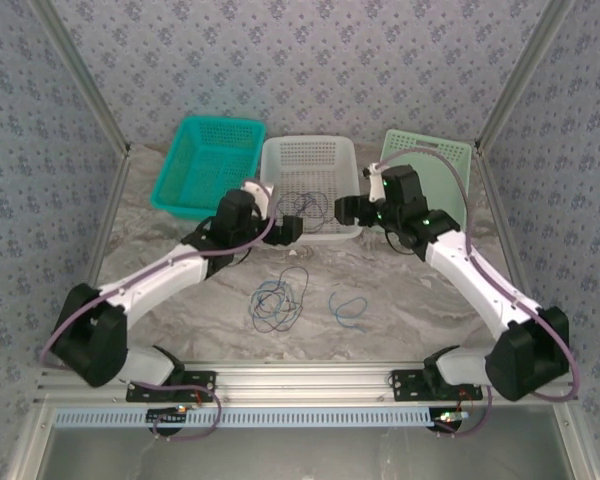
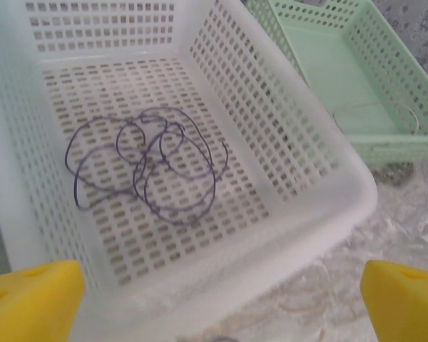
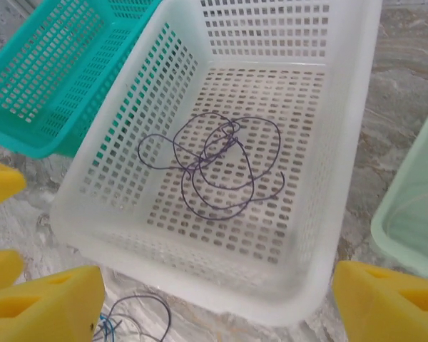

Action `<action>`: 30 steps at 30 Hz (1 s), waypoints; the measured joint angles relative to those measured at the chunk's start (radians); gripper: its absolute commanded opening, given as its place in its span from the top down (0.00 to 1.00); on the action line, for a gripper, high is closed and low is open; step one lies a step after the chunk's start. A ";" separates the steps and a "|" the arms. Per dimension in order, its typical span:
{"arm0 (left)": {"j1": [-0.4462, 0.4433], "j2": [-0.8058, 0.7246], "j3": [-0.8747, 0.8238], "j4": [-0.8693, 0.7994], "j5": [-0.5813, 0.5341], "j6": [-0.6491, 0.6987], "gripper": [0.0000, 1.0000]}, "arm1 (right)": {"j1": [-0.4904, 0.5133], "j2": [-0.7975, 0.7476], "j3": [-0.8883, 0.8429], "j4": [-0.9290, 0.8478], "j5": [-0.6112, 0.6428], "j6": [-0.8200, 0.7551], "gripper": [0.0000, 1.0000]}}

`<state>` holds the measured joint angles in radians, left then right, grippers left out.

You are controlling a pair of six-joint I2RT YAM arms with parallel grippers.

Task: Untangle the cables

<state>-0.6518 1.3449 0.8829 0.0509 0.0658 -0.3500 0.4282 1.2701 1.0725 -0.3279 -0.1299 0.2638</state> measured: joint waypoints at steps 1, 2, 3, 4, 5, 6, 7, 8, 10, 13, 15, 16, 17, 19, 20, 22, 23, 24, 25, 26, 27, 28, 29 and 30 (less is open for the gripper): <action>-0.019 -0.039 -0.030 0.002 -0.014 -0.002 0.00 | 0.000 -0.026 -0.024 -0.001 0.000 0.001 0.15; -0.036 -0.069 -0.049 0.003 -0.028 -0.003 0.01 | 0.001 -0.051 -0.044 -0.005 0.002 0.002 0.15; -0.058 -0.109 -0.071 0.006 -0.043 -0.002 0.01 | 0.003 -0.079 -0.065 -0.006 0.004 0.004 0.15; -0.077 -0.142 -0.090 0.009 -0.056 -0.003 0.01 | 0.004 -0.105 -0.086 -0.008 0.005 0.006 0.16; -0.092 -0.171 -0.107 0.012 -0.064 -0.004 0.01 | 0.006 -0.126 -0.103 -0.012 0.008 0.009 0.16; -0.108 -0.199 -0.124 0.013 -0.075 -0.010 0.01 | 0.006 -0.148 -0.121 -0.021 0.011 0.013 0.16; -0.119 -0.219 -0.139 0.014 -0.084 -0.015 0.00 | 0.008 -0.165 -0.137 -0.031 0.012 0.018 0.16; -0.127 -0.235 -0.154 0.015 -0.092 -0.020 0.01 | 0.009 -0.180 -0.154 -0.040 0.016 0.026 0.16; -0.151 -0.261 -0.196 0.016 -0.114 -0.038 0.01 | 0.013 -0.211 -0.202 -0.055 0.023 0.046 0.17; -0.198 -0.274 -0.256 0.015 -0.150 -0.064 0.01 | 0.022 -0.267 -0.299 -0.066 0.029 0.085 0.18; -0.234 -0.273 -0.287 0.014 -0.169 -0.092 0.00 | 0.027 -0.306 -0.364 -0.069 0.031 0.119 0.19; -0.257 -0.270 -0.303 0.020 -0.180 -0.108 0.00 | 0.030 -0.322 -0.391 -0.069 0.030 0.137 0.20; -0.276 -0.267 -0.312 0.024 -0.190 -0.118 0.01 | 0.032 -0.336 -0.414 -0.069 0.030 0.153 0.21; -0.322 -0.246 -0.319 0.026 -0.216 -0.138 0.01 | 0.038 -0.354 -0.447 -0.069 0.029 0.185 0.22; -0.338 -0.237 -0.319 0.026 -0.226 -0.142 0.01 | 0.042 -0.357 -0.456 -0.070 0.030 0.197 0.22; -0.367 -0.222 -0.319 0.021 -0.247 -0.147 0.01 | 0.051 -0.360 -0.470 -0.069 0.029 0.221 0.24; -0.373 -0.218 -0.319 0.019 -0.254 -0.149 0.00 | 0.056 -0.360 -0.475 -0.069 0.029 0.232 0.24; -0.377 -0.215 -0.319 0.017 -0.262 -0.150 0.01 | 0.061 -0.360 -0.481 -0.066 0.029 0.243 0.25; -0.377 -0.213 -0.319 0.014 -0.268 -0.150 0.01 | 0.068 -0.359 -0.488 -0.065 0.029 0.254 0.27; -0.377 -0.211 -0.319 0.013 -0.272 -0.151 0.01 | 0.075 -0.358 -0.492 -0.064 0.029 0.264 0.28; -0.378 -0.210 -0.319 0.013 -0.277 -0.156 0.01 | 0.083 -0.354 -0.497 -0.063 0.028 0.273 0.28; -0.378 -0.209 -0.319 0.013 -0.280 -0.161 0.01 | 0.093 -0.347 -0.502 -0.062 0.028 0.280 0.28; -0.378 -0.207 -0.319 0.013 -0.280 -0.164 0.01 | 0.100 -0.340 -0.505 -0.061 0.029 0.288 0.29; -0.381 -0.202 -0.319 0.013 -0.280 -0.168 0.01 | 0.110 -0.330 -0.507 -0.063 0.030 0.295 0.29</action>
<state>-1.0325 1.1427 0.5640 0.0643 -0.2142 -0.5182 0.5385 0.9405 0.5652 -0.3904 -0.0998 0.5587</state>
